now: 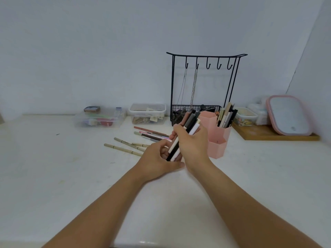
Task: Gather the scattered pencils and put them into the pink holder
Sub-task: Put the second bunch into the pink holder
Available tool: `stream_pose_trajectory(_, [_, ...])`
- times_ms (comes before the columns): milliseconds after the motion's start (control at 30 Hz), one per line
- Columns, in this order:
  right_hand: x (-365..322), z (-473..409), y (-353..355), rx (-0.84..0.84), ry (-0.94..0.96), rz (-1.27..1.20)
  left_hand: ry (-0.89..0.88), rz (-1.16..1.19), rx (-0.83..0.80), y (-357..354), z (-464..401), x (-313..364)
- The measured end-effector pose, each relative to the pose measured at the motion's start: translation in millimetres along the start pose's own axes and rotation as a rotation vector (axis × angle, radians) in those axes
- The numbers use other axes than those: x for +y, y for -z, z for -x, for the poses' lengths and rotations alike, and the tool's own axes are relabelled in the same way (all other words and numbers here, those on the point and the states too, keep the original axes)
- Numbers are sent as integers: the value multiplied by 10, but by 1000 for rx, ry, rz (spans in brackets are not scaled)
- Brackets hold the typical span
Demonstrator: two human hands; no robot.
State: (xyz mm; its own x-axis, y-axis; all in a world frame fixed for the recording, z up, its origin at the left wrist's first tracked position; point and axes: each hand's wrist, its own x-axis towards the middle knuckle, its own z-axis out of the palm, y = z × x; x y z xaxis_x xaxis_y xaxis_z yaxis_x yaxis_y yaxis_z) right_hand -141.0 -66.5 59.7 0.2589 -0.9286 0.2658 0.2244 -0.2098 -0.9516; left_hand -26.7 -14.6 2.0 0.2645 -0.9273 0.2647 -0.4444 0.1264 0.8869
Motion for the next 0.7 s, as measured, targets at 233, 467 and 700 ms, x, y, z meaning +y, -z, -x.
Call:
stream_pose_trajectory(233, [134,10,122,-80,165,265,-38,-70,-34,42,-18,-72])
stream_pose_trajectory(467, [261,-106,137,-181,25,308,-27,-65,-60,51,-28,-56])
stream_pose_trajectory(700, [152,-274,271,-53,-29,199,106,85,-78,62,-207,184])
